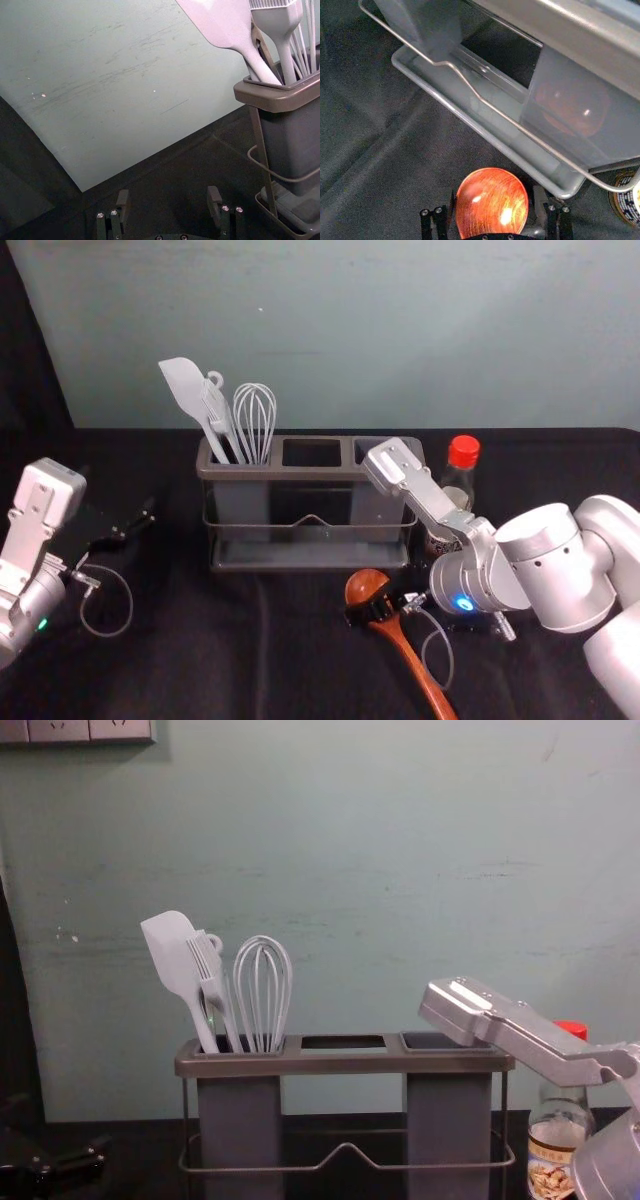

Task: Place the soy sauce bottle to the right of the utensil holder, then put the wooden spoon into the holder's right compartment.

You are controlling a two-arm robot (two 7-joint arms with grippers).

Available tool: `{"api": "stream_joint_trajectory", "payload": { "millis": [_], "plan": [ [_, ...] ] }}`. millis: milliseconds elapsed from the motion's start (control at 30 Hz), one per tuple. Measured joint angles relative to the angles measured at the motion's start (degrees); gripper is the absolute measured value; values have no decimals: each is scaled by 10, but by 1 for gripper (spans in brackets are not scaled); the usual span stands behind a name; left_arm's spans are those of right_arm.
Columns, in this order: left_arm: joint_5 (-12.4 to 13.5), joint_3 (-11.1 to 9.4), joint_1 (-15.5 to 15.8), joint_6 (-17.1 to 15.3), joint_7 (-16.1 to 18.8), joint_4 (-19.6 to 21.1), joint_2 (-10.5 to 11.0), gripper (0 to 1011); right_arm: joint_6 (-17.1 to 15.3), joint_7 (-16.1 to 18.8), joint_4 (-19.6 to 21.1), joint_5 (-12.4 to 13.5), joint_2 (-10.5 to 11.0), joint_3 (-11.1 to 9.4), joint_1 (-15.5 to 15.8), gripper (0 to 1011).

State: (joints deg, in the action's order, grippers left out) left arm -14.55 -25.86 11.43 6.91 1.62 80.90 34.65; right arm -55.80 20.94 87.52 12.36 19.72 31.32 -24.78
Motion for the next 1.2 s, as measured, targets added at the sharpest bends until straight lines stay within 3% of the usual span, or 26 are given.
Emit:
{"api": "stream_joint_trajectory", "payload": {
  "millis": [1033, 1200],
  "plan": [
    [0, 0, 0, 0, 0, 0, 0, 1011, -1, -1, 1, 1, 0, -1, 0, 1003],
    [0, 0, 0, 0, 0, 0, 0, 1011, -1, -1, 1, 2, 0, -1, 0, 915]
  ]
}}
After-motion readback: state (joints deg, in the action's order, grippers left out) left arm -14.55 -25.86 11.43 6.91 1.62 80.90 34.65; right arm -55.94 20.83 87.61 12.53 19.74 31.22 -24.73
